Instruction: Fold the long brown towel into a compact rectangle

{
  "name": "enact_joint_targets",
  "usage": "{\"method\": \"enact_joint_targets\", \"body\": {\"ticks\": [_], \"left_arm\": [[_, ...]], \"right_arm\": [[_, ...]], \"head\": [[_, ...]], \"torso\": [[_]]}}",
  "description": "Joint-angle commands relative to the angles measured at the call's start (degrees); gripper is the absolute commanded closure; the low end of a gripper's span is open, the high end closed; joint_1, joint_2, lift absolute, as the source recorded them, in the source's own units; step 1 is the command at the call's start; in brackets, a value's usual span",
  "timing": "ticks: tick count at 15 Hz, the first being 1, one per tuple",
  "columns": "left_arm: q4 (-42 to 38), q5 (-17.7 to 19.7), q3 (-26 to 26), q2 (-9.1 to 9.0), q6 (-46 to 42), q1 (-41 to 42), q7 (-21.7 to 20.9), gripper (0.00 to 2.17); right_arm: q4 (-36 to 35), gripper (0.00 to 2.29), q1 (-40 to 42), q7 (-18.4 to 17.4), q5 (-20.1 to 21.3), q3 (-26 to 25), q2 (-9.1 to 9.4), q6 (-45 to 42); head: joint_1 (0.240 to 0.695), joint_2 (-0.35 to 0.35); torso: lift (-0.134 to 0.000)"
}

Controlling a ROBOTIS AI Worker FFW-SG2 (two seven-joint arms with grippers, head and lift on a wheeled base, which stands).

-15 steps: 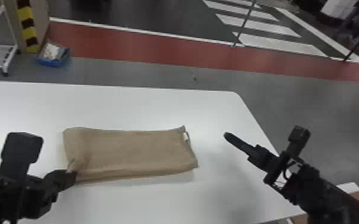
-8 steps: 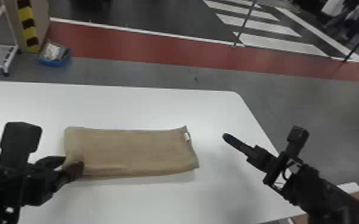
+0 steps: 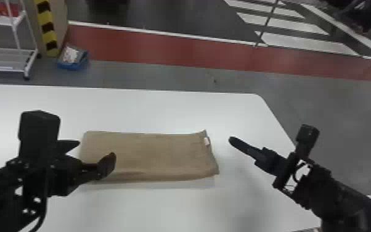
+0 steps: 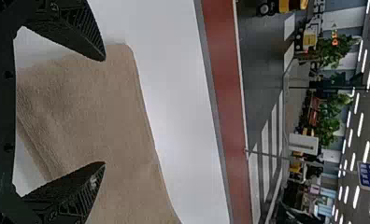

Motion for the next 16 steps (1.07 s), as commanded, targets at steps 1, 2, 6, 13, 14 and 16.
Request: {"method": "enact_joint_targets", "body": {"ticks": [1, 2, 6, 13, 14, 16], "left_arm": [[6.2, -2.0, -5.2, -0.62, -10.2, -2.0, -0.7, 0.27], [8.7, -2.5, -6.6, -1.32, -11.9, -3.0, -1.8, 0.38], [15.1, -4.5, -10.6, -2.64, -13.3, -7.0, -3.3, 1.46], [19.7, -5.3, -9.9, -2.73, -10.9, -9.5, -4.5, 1.48], [20.0, -5.6, -9.9, -2.73, -10.9, -9.5, -4.6, 1.48], [20.3, -6.0, -9.9, -2.73, -10.9, -9.8, -4.8, 1.48]], "right_arm": [[0.1, 0.07, -1.4, -1.0, 2.1, 3.8, 1.24, -0.1], [0.1, 0.09, -2.1, -1.7, 3.4, 5.5, 1.68, 0.1], [0.0, 0.20, -4.2, -6.9, 8.4, 12.8, 1.94, 5.2], [0.6, 0.21, -8.3, -10.8, 13.0, 17.1, 1.86, 11.5], [1.3, 0.22, -8.9, -10.9, 13.4, 17.4, 1.86, 12.6], [3.1, 0.22, -10.2, -10.9, 13.6, 17.6, 1.77, 14.2]], "head": [[0.695, -0.295], [0.695, -0.298], [0.695, -0.293], [0.695, -0.252], [0.695, -0.248], [0.695, -0.241]], "torso": [[-0.123], [-0.123], [-0.123], [-0.123], [-0.123], [-0.123]]}}
